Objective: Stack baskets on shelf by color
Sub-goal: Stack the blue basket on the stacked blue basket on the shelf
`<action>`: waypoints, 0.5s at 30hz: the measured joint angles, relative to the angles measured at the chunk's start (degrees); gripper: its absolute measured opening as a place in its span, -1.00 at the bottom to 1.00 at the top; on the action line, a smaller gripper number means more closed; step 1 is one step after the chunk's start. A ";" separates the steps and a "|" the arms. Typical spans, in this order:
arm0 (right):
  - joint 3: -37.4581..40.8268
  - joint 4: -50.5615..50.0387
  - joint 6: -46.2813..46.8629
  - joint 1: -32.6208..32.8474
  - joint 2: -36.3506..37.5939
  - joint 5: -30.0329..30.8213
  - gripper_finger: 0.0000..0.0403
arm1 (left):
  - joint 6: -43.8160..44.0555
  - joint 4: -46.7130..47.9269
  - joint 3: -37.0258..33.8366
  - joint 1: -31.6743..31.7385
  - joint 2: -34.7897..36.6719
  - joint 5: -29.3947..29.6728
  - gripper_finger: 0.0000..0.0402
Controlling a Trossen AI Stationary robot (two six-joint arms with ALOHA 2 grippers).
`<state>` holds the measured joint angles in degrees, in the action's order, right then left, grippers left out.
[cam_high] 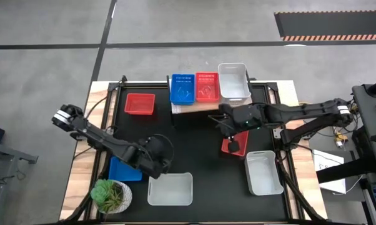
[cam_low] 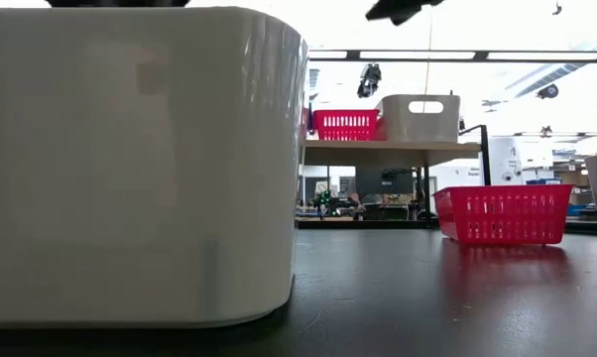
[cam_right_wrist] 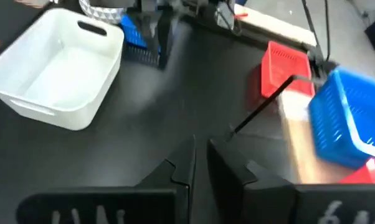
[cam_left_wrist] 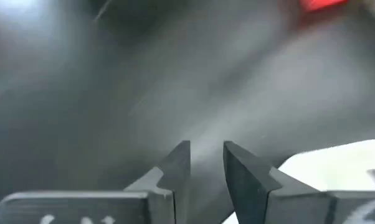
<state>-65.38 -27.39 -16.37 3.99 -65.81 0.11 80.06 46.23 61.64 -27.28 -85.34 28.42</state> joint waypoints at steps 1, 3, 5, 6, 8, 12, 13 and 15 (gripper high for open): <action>1.24 0.87 0.50 0.00 0.06 0.04 -0.84 | 3.82 5.05 1.72 0.01 -1.26 -2.51 -0.61; 3.45 2.04 1.88 0.00 0.14 0.01 -0.84 | 10.27 14.10 4.83 -0.02 -4.03 -9.17 -0.61; 5.07 1.91 2.12 0.00 0.09 -0.05 -0.84 | 14.69 20.05 7.43 -0.41 -6.88 -17.22 -0.61; 5.36 1.96 1.85 0.00 0.03 -0.06 -0.84 | 15.44 22.09 8.29 -0.68 -8.13 -20.73 -0.61; 5.44 2.10 0.98 0.00 0.14 -0.04 -0.84 | 15.47 24.76 9.77 -1.25 -10.13 -25.63 -0.61; 4.51 2.03 0.75 0.00 0.81 -0.05 -0.84 | 15.48 26.81 11.04 -1.39 -11.20 -28.95 -0.61; 4.44 1.95 0.75 0.00 0.89 -0.07 -0.84 | 15.58 26.67 11.11 -1.39 -11.03 -29.04 -0.61; 4.44 1.72 0.75 0.00 0.97 -0.07 -0.84 | 15.82 26.91 10.97 -1.34 -10.32 -29.04 -0.61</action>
<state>-60.95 -25.67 -15.62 3.99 -64.84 0.03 95.87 73.14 72.61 -28.62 -95.66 -0.63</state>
